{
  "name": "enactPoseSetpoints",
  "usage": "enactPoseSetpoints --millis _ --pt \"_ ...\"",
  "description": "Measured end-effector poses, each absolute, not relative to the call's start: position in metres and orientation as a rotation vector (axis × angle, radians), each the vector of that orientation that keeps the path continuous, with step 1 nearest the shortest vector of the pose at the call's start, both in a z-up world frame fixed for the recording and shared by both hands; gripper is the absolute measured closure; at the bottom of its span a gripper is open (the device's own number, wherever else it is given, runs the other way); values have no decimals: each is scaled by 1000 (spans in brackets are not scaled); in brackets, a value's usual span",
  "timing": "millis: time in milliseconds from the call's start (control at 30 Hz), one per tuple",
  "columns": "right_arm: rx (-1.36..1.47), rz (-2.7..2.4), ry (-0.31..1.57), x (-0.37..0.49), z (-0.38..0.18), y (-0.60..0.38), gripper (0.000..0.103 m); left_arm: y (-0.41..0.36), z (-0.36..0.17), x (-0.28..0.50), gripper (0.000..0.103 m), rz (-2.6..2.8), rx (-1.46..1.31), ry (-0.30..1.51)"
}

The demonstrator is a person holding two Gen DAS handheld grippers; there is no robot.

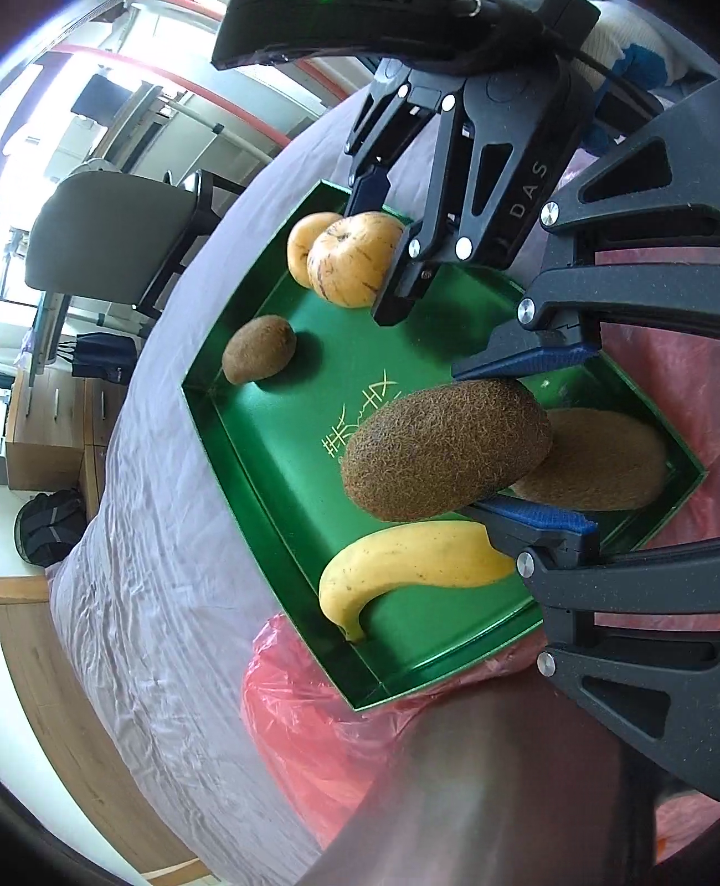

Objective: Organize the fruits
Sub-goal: 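Open the left tool on the kiwi while the right tool releases the streaked fruit in the tray, then move both open tools back toward the tangerines and apple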

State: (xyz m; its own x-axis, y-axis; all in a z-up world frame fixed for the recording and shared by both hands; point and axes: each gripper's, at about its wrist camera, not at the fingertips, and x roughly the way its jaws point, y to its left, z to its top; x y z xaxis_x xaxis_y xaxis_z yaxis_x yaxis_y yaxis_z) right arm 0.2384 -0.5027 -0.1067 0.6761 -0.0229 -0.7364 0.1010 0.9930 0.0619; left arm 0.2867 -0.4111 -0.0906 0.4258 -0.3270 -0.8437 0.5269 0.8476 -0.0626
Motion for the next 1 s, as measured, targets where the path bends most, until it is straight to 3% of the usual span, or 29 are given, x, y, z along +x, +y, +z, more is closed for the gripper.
enactPoseSetpoints --millis 633,833,900,1000 --pt "-5 -78 858 242 -127 -492 59 -415 -115 296 68 -531 244 1069" --pt "3 -82 867 241 -125 -491 58 -411 -105 293 59 -515 263 1058" --pt "14 -78 868 240 -123 -490 42 -408 -97 289 54 -506 272 1040" --pt "20 -88 859 234 -117 -488 33 -405 -83 281 50 -508 280 1014"
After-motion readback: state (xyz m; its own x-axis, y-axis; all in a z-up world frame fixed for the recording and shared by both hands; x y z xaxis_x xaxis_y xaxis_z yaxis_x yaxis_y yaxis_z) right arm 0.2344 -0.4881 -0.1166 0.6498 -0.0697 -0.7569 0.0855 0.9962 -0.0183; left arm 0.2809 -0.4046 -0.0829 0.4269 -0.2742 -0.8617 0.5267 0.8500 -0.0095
